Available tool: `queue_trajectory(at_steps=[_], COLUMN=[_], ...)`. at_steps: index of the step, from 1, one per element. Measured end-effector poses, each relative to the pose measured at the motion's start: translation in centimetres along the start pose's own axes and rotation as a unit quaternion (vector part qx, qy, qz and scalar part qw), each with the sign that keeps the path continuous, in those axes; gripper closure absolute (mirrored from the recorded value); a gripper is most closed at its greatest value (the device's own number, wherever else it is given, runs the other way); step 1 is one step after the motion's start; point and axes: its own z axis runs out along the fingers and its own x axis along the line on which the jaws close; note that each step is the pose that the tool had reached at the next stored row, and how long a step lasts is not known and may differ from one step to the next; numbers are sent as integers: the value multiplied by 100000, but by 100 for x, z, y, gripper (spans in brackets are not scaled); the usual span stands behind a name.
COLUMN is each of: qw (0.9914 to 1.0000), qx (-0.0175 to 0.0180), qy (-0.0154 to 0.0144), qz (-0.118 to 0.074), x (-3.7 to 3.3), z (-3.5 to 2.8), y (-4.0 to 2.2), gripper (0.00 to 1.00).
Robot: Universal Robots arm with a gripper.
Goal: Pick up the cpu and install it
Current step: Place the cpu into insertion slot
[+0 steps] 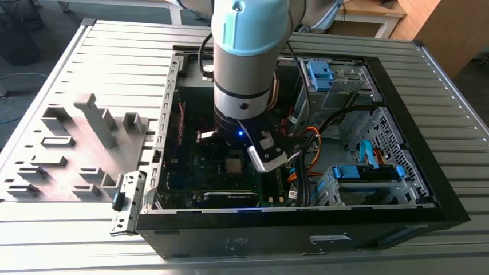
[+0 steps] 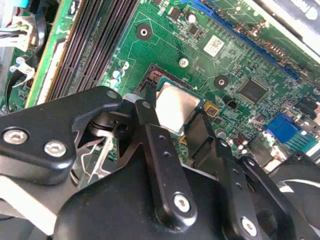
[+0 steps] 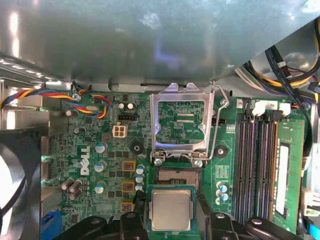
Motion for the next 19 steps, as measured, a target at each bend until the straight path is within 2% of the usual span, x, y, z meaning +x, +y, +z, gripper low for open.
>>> queue_trajectory(at_steps=[3,11,19], qw=[99997,99997,99979], qx=[8,45,76], qy=[19,17,41], qz=[710,834,2026], x=[0,-2,-39], z=[14,32,73], y=[0,1,1], gripper=[53,53,53])
